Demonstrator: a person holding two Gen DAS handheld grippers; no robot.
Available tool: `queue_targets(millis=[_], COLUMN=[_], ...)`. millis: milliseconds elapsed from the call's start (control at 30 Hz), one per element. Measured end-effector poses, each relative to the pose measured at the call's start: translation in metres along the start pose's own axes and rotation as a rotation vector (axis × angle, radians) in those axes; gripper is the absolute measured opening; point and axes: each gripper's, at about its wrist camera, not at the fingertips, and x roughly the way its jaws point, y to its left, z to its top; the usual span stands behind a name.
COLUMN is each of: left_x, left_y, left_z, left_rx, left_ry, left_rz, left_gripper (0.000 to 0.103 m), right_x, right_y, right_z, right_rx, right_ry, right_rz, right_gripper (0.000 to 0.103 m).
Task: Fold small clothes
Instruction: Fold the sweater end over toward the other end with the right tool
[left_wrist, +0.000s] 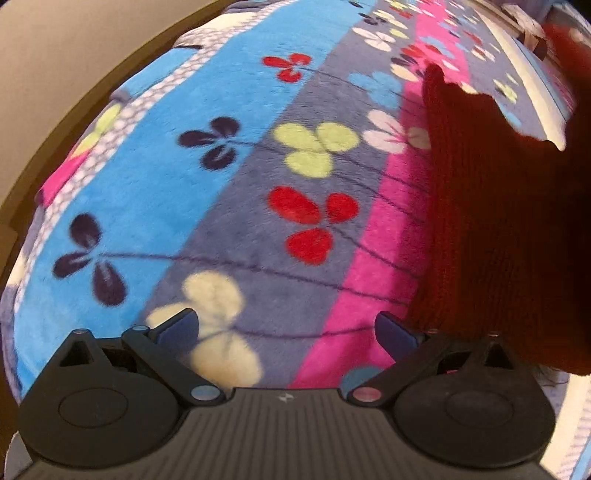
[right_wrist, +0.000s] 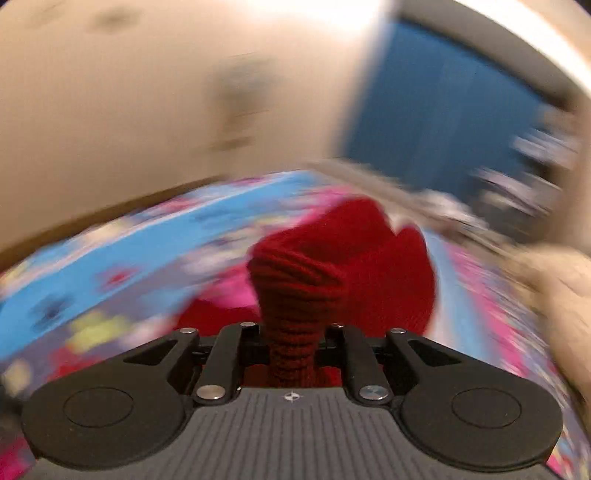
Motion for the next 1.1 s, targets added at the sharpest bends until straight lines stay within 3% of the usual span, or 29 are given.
queue_targets(millis=[67, 133, 200, 300, 400, 433, 467, 533, 600, 667, 767, 833, 933, 967, 1033, 1100], left_x=[-0.007, -0.009, -0.011, -0.014, -0.021, -0.023, -0.025, -0.032, -0.043, -0.054, -0.067, -0.072, -0.061, -0.048, -0.02, -0.011], left_y=[0.012, 0.02, 0.03, 0.033, 0.033, 0.034, 0.034, 0.034, 0.032, 0.024, 0.001, -0.019, -0.052, -0.059, -0.064, -0.052], left_z=[-0.001, -0.001, 0.0, 0.004, 0.005, 0.005, 0.005, 0.006, 0.008, 0.012, 0.018, 0.02, 0.017, 0.015, 0.007, -0.002], left_rx=[-0.018, -0.021, -0.043, -0.048, -0.045, -0.046, -0.046, -0.047, -0.051, -0.042, -0.009, 0.019, 0.109, 0.138, 0.179, 0.121], left_ry=[-0.004, -0.006, -0.007, -0.01, -0.029, -0.034, -0.04, -0.054, -0.069, -0.09, -0.114, -0.13, -0.162, -0.147, -0.097, -0.095], left_rz=[-0.001, 0.02, 0.001, -0.012, -0.017, -0.018, -0.022, -0.03, -0.05, -0.07, -0.108, -0.109, -0.049, -0.022, 0.023, -0.038], left_gripper=[0.099, 0.099, 0.099, 0.099, 0.099, 0.099, 0.099, 0.099, 0.099, 0.099, 0.099, 0.099, 0.103, 0.103, 0.103, 0.103], right_x=[0.023, 0.04, 0.037, 0.034, 0.026, 0.023, 0.019, 0.01, -0.008, -0.029, -0.051, -0.053, -0.035, -0.026, -0.004, 0.009], right_y=[0.048, 0.073, 0.087, 0.075, 0.076, 0.074, 0.075, 0.069, 0.056, 0.033, -0.012, -0.042, -0.071, -0.073, -0.064, -0.052], right_z=[-0.019, -0.037, -0.047, -0.044, -0.045, -0.047, -0.049, -0.047, -0.045, -0.042, -0.04, -0.043, -0.058, -0.067, -0.092, -0.112], right_rx=[-0.098, -0.132, -0.182, -0.112, -0.149, -0.14, -0.119, -0.057, 0.014, 0.09, 0.181, 0.232, 0.297, 0.298, 0.249, 0.243], right_ry=[0.099, 0.174, 0.134, 0.129, 0.108, 0.102, 0.108, 0.166, 0.167, 0.123, 0.044, 0.047, 0.163, 0.204, 0.296, 0.354], right_rz=[0.151, 0.215, 0.168, 0.193, 0.204, 0.222, 0.25, 0.35, 0.433, 0.405, 0.166, 0.05, 0.023, 0.024, 0.016, 0.006], right_gripper=[0.015, 0.016, 0.016, 0.017, 0.019, 0.031, 0.051, 0.07, 0.069, 0.066, 0.055, 0.054, 0.036, 0.024, 0.021, 0.021])
